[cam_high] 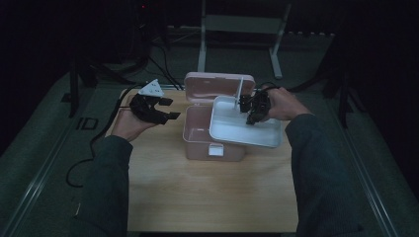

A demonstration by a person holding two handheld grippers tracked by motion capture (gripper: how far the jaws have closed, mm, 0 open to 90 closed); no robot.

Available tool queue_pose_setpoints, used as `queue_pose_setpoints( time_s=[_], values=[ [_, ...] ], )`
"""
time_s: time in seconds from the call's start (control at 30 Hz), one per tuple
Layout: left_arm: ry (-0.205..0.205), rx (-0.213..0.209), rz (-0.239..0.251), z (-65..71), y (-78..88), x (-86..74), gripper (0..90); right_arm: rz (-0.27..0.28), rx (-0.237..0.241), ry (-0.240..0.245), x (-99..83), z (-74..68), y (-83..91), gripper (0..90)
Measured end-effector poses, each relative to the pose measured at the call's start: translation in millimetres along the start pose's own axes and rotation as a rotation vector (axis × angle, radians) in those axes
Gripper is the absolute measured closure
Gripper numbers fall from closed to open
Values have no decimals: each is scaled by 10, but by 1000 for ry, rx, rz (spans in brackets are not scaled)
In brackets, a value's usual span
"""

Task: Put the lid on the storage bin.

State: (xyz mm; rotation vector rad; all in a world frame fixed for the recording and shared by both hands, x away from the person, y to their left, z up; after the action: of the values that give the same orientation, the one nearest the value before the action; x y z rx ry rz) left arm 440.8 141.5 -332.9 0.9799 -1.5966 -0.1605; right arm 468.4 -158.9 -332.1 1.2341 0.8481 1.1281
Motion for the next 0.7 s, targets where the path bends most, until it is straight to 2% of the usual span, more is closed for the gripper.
queue_pose_setpoints(
  time_s=[0.7],
  values=[
    [8,10,14,-46,70,-20,422,31,18,54,440,-95,4,896]
  ],
)
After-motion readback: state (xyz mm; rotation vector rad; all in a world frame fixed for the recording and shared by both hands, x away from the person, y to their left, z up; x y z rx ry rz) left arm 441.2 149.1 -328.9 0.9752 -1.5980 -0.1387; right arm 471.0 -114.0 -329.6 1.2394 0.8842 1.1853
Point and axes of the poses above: each handheld gripper's, and its own axes: y roughly backward along the jaws, x roughly out of its top, z roughly to its right, the point moved 4 cm from there along -y, roughly forward along the jaws, and after that the axes turned 11 degrees about -y, right-handed, at the moved point
